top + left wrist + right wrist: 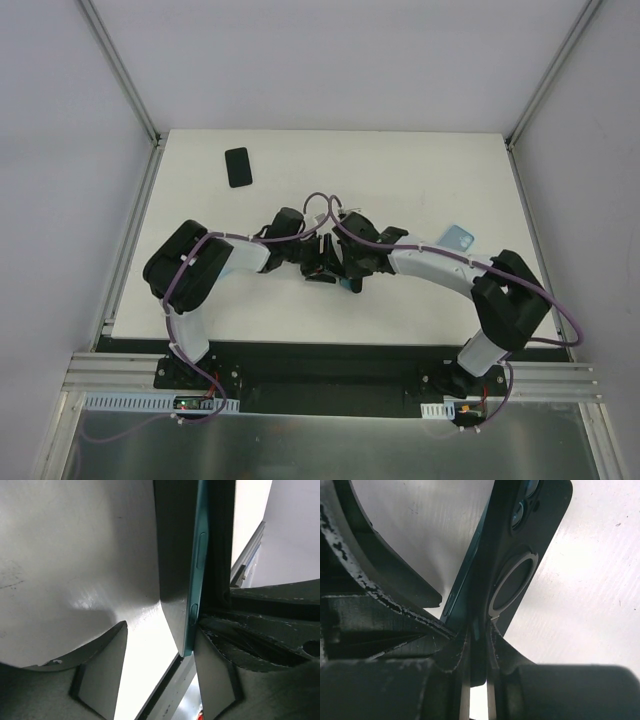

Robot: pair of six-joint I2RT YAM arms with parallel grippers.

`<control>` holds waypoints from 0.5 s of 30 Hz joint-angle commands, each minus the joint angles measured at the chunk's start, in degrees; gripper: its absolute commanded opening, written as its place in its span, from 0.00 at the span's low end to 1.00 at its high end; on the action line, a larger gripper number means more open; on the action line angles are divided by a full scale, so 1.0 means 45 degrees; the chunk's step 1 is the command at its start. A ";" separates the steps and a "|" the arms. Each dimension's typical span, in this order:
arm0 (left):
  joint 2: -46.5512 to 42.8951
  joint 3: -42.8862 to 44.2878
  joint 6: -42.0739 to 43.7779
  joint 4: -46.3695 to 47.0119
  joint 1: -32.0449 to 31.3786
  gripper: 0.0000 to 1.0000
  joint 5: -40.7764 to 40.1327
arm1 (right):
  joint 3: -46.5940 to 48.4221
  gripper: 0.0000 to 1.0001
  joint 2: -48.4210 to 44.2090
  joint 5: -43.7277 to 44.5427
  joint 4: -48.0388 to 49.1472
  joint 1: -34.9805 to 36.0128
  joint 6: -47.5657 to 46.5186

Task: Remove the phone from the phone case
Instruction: Remove the phone case from the phone.

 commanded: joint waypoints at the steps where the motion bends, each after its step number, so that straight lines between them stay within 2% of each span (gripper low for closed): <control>1: 0.0068 0.0599 0.0225 -0.0022 -0.0233 0.50 -0.0431 | -0.0784 0.01 0.0446 -0.3236 0.1785 0.0212 0.0914; 5: 0.0029 0.1164 0.0615 -0.0724 -0.0428 0.46 -0.0626 | -0.0882 0.01 0.0231 -0.3412 0.1784 0.0212 0.0797; 7: 0.0126 0.1379 0.0674 -0.0998 -0.0506 0.38 -0.0646 | -0.0941 0.01 0.0133 -0.3510 0.1746 0.0212 0.0758; 13: 0.0244 0.1790 0.0908 -0.1447 -0.0585 0.29 -0.0586 | -0.0961 0.01 -0.0258 -0.3646 0.1356 0.0192 0.0250; 15: 0.0224 0.1985 0.1161 -0.1856 -0.0624 0.24 -0.0762 | -0.0980 0.01 -0.0491 -0.3783 0.1200 0.0212 0.0016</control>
